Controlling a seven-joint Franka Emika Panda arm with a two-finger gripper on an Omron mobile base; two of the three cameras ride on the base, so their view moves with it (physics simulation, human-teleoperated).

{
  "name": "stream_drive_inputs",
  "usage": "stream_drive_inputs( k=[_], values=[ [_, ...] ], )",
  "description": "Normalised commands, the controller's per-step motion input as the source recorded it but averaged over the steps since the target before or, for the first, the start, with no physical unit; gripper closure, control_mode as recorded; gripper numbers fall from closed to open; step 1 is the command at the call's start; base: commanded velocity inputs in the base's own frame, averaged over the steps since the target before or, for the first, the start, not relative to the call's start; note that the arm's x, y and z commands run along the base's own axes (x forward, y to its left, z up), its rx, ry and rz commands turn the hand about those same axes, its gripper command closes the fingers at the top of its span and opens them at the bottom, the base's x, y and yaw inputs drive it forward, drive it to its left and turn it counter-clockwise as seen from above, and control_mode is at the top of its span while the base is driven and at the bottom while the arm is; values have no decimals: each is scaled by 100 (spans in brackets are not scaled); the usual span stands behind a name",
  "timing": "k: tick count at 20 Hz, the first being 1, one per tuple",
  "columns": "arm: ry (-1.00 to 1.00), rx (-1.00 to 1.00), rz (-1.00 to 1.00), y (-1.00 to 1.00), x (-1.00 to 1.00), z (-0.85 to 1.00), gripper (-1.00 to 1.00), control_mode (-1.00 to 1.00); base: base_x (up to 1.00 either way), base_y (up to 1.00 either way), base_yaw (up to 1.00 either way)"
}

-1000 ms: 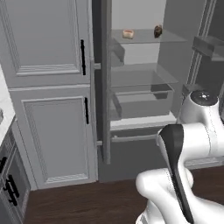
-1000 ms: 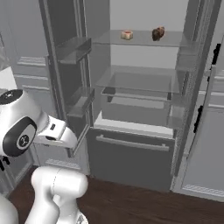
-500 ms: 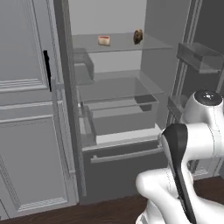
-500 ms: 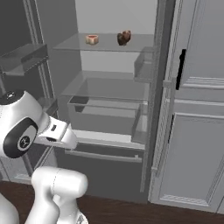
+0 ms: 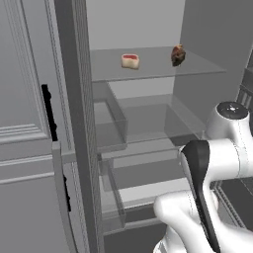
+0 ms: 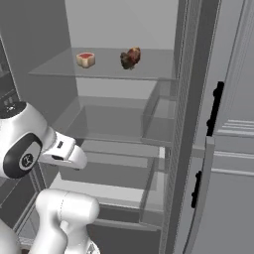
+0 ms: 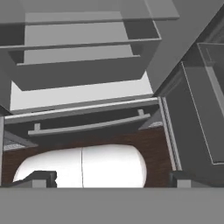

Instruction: Place one mushroom and one steak in each tupperware on the nearby counter, to pack two identical lunches.

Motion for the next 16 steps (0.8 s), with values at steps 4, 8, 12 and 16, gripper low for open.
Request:
stream_drive_inputs(
  k=[4, 8, 12, 16],
  values=[
    [-11, 0, -3, 2, 41, 3, -100, -100, 18, 2, -1],
    [-32, 0, 0, 0, 38, 57, -100, -100, 0, 0, 0],
    [-26, 0, -2, 0, 55, 76, -100, -100, 0, 0, 0],
    [-18, 0, -4, 0, 50, 65, -100, -100, 0, 0, 0]
  ],
)
